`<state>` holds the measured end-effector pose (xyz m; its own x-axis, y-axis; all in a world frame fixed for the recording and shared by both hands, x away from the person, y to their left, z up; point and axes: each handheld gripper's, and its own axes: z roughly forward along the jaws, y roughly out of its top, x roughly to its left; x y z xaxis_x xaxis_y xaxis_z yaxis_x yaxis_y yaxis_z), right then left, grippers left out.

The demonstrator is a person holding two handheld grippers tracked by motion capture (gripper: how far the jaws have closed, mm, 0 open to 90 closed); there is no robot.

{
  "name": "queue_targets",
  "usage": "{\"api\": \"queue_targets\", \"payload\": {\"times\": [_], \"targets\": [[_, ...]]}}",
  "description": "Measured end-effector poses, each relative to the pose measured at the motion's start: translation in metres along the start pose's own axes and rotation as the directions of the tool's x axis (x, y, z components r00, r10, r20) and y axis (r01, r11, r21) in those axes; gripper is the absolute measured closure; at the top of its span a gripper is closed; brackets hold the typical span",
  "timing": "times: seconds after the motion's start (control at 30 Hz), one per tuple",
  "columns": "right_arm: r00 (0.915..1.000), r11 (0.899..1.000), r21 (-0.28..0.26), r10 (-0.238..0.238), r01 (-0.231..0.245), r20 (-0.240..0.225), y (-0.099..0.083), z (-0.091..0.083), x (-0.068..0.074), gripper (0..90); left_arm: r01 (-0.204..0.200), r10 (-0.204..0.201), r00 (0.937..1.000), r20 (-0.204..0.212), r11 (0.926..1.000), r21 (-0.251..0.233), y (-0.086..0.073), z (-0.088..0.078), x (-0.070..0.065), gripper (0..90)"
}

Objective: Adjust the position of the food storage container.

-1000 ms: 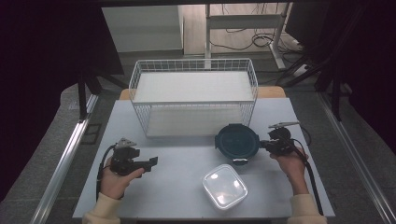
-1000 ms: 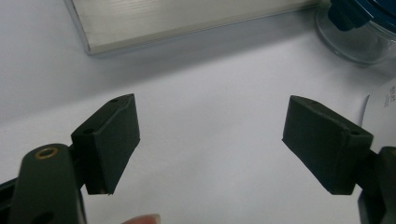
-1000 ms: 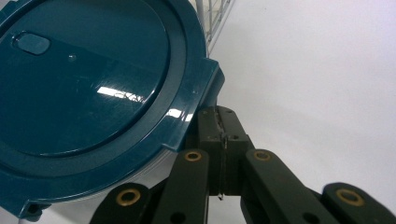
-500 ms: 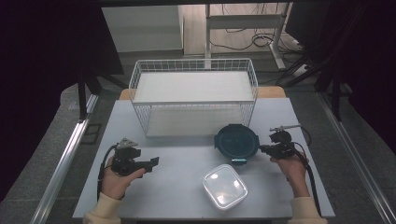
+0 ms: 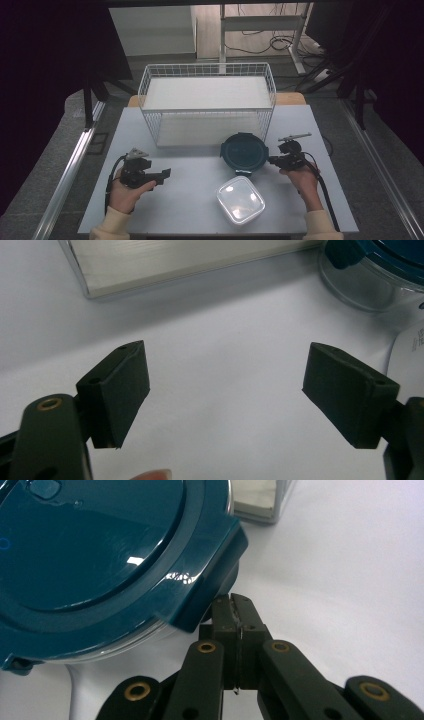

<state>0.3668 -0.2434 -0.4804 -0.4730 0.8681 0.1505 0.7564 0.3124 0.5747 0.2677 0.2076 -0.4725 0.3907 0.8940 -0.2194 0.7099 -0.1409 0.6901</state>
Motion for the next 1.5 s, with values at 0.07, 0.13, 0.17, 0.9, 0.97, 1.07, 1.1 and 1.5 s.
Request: {"api": "queue_targets", "payload": {"times": [0.07,0.13,0.17,0.9,0.97,1.07,1.1,1.5], "targets": [[1.0000,1.000,0.001,-0.006,0.006,-0.008,0.001,0.004,0.003,89.9,0.000,0.000,1.0000,0.000,1.0000,0.001,0.000,0.000,0.000,18.4],[0.9999,1.000,0.000,-0.010,0.010,-0.005,0.002,0.005,0.004,89.8,0.001,-0.001,1.0000,0.000,1.0000,0.002,0.000,0.001,0.000,18.5],[0.9999,1.000,0.000,-0.010,0.010,-0.005,0.002,0.005,0.004,89.8,0.001,-0.001,1.0000,0.000,1.0000,0.002,0.000,0.001,0.000,18.4],[0.9978,0.998,0.000,-0.064,0.064,-0.017,0.009,0.015,0.024,89.9,0.017,-0.017,0.9999,-0.002,0.9999,-0.003,0.000,-0.002,0.003,18.4],[0.9970,0.997,0.000,-0.076,0.076,-0.012,0.011,0.018,0.025,89.9,0.016,-0.016,0.9999,-0.005,0.9999,0.004,-0.001,0.000,0.004,18.5],[0.9964,0.996,0.006,-0.084,0.084,-0.010,0.014,0.020,0.028,89.9,0.017,-0.017,0.9998,-0.005,0.9998,0.004,-0.001,0.001,0.003,18.5],[0.9964,0.996,0.006,-0.084,0.084,-0.010,0.014,0.020,0.028,89.9,0.017,-0.017,0.9998,-0.005,0.9998,0.004,-0.001,0.001,0.003,18.5],[0.9878,0.988,0.045,-0.143,0.146,-0.062,0.030,0.034,0.052,89.9,0.032,-0.032,0.9995,-0.004,0.9995,0.006,-0.002,0.001,0.009,18.5]]}}
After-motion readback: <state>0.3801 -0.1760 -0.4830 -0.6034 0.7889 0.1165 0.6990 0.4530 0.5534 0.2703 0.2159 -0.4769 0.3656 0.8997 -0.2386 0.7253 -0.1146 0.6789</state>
